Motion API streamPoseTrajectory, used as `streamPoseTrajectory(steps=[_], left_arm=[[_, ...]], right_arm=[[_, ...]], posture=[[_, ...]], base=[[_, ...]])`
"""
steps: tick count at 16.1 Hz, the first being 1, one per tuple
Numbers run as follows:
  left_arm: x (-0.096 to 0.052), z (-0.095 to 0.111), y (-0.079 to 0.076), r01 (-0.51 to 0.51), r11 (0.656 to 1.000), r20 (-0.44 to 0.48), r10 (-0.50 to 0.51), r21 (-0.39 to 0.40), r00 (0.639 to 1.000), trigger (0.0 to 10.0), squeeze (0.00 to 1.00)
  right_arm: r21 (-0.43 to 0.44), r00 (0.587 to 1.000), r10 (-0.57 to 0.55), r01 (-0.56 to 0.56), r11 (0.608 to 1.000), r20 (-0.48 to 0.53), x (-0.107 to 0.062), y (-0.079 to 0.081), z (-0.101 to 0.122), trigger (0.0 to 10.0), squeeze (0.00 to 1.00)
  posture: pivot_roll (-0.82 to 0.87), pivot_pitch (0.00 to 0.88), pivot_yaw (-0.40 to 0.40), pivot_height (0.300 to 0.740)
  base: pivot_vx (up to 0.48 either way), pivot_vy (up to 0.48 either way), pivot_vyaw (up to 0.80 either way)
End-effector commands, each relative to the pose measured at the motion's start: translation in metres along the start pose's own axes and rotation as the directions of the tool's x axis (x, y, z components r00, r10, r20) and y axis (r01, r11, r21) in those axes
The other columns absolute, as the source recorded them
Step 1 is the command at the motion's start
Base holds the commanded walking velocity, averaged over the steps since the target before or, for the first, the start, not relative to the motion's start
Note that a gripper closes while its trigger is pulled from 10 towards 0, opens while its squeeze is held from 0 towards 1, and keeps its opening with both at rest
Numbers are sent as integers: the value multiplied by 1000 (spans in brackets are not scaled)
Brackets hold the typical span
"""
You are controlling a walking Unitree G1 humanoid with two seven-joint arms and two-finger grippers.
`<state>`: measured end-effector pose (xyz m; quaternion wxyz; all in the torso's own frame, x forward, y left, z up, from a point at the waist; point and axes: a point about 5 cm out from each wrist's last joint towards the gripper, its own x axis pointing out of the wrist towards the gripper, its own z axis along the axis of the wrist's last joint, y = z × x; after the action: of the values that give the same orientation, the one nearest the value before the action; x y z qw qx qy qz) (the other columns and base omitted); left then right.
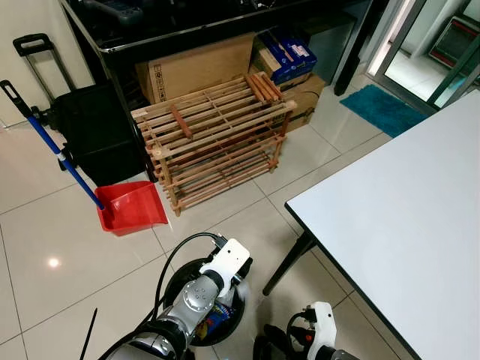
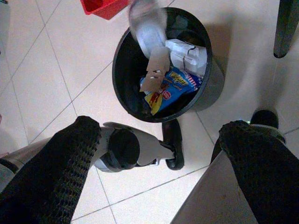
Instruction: Picking trash to rubbish bin
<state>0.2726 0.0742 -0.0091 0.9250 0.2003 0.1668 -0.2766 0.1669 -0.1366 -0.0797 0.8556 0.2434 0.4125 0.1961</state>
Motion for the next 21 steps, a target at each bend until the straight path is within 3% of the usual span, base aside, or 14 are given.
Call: streamPoseTrajectory(steps=[1,5,10,12,14,17,21], left_arm=[[-2,-6,-6,17,1000,-32,-18,-21,999,10000,0],[-8,-17,4,-13,999,-68,11,-40,998,10000,0],[-25,-44,20,-80,996,-141,73,-39,987,10000,0],[-39,-64,32,-140,988,-214,124,-59,969,10000,0],[-68,-98,49,-298,943,-346,232,-152,909,10000,0],[-90,-119,56,-404,893,-428,292,-198,855,10000,0],[-95,-126,55,-477,847,-482,324,-236,814,10000,0]], right_arm=[[32,999,-17,18,999,-27,-2,-2,-8,10000,0],[39,1000,-18,19,999,-22,0,1,-8,10000,0],[41,1000,-21,22,999,-22,2,2,-7,10000,0],[16,998,-63,63,998,-18,3,0,-4,10000,0],[-85,964,-263,264,961,25,1,-14,8,10000,0],[-154,924,-378,383,911,62,-2,-24,21,10000,0],[-212,901,-428,432,877,68,-1,-25,26,10000,0]], posture=[[-134,191,-47,740],[-120,183,-37,740],[-98,172,-32,740],[-80,145,-25,740],[-63,111,-19,740],[-31,68,-20,740],[-8,14,-26,740]], base=[[0,0,0],[0,0,0],[0,0,0],[0,0,0],[0,0,0],[0,0,0],[0,0,0]])
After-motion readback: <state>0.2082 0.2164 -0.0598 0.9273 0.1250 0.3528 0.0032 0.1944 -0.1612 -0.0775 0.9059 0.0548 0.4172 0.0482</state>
